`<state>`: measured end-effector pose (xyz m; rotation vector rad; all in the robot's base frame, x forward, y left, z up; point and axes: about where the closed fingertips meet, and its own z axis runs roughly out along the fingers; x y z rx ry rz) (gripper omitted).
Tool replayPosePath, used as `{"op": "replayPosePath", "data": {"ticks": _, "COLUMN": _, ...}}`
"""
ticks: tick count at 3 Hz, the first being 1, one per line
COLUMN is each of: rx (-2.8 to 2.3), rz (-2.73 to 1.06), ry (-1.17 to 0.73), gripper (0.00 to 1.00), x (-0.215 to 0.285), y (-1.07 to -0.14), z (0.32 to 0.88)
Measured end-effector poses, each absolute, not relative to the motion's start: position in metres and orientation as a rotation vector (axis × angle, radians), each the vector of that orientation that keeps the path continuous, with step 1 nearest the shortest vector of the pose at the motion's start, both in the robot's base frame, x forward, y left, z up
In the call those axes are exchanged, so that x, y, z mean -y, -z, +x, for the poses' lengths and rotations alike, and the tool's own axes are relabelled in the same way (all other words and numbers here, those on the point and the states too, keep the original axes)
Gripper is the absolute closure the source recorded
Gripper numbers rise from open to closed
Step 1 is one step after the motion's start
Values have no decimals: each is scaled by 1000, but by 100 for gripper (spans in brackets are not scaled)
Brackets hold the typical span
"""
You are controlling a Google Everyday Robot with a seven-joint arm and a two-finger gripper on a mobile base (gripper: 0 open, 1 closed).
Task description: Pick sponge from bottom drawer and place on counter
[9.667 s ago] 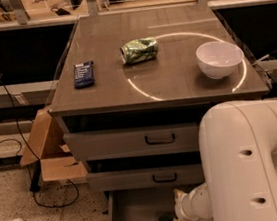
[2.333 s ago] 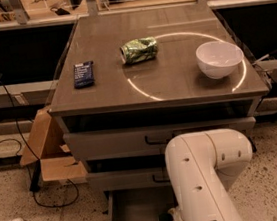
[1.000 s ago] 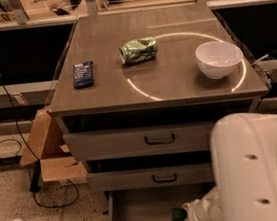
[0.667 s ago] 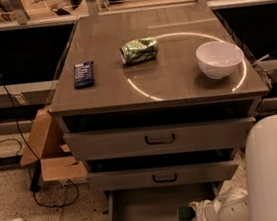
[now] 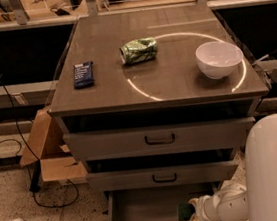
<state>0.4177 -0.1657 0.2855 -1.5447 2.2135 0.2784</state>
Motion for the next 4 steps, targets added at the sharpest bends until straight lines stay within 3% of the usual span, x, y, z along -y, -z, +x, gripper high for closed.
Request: {"op": "replayPosePath", "data": {"ticks": 4, "rx": -2148, "rz": -1613, "ry": -344, "gripper": 100, "x": 149, "y": -324, "z": 388}}
